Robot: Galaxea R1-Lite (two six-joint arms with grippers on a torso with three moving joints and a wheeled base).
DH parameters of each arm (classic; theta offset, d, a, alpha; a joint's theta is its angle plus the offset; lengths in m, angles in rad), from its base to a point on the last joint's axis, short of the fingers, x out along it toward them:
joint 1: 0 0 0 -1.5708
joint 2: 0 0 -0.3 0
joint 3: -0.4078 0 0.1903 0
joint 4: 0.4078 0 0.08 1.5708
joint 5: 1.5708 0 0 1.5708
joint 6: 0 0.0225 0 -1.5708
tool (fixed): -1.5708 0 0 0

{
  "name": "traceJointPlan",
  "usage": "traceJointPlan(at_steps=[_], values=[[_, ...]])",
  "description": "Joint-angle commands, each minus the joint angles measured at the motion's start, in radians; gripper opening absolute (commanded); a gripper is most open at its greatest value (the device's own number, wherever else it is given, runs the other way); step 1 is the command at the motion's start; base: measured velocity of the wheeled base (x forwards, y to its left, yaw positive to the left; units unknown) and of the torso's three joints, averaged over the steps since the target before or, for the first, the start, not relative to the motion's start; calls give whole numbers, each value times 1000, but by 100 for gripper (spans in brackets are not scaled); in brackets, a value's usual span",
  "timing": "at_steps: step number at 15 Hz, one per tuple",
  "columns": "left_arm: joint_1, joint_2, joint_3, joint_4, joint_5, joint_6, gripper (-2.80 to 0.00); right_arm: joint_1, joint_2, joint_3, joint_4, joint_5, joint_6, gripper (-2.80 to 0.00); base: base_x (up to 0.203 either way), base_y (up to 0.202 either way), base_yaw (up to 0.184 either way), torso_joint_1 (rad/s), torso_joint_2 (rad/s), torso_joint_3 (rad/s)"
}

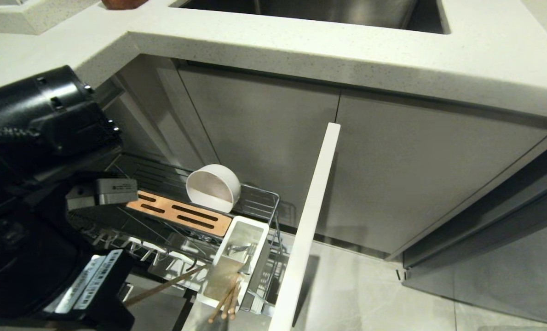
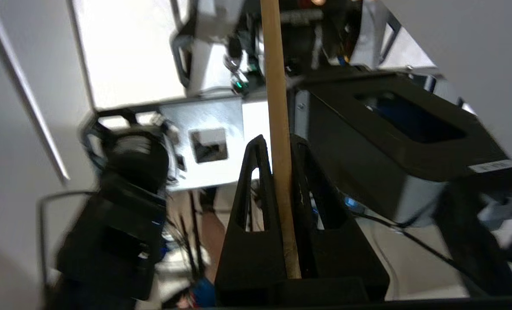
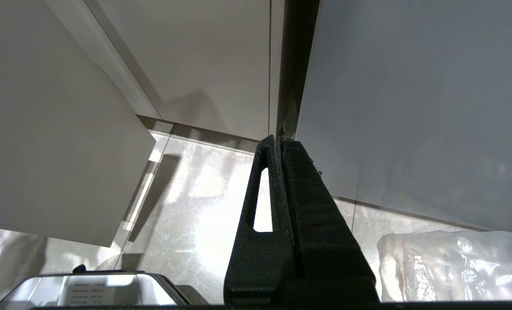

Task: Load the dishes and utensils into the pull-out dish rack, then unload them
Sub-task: Pick up the chopsticks and place it in the cupboard

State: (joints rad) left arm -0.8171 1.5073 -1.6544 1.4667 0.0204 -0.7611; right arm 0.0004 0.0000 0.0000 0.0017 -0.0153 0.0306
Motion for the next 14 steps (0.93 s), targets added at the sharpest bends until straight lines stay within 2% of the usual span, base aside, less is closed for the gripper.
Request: traceJointPlan(at_steps=[1, 6, 11, 14], values=[[-8, 36, 0, 8, -4, -14, -280, 0, 0, 2, 0, 0, 0, -280, 0, 0, 0, 0, 0, 0], [-6, 85, 18, -5, -23, -26, -280, 1, 0, 2, 0, 0, 0, -280, 0, 0, 0, 0, 0, 0], [1, 149, 48, -87, -37, -27, -280, 0, 0, 2, 0, 0, 0, -280, 0, 0, 0, 0, 0, 0], [46, 202, 82, -155, -36, -25, -280, 0, 1, 2, 0, 0, 0, -280, 0, 0, 0, 0, 0, 0]])
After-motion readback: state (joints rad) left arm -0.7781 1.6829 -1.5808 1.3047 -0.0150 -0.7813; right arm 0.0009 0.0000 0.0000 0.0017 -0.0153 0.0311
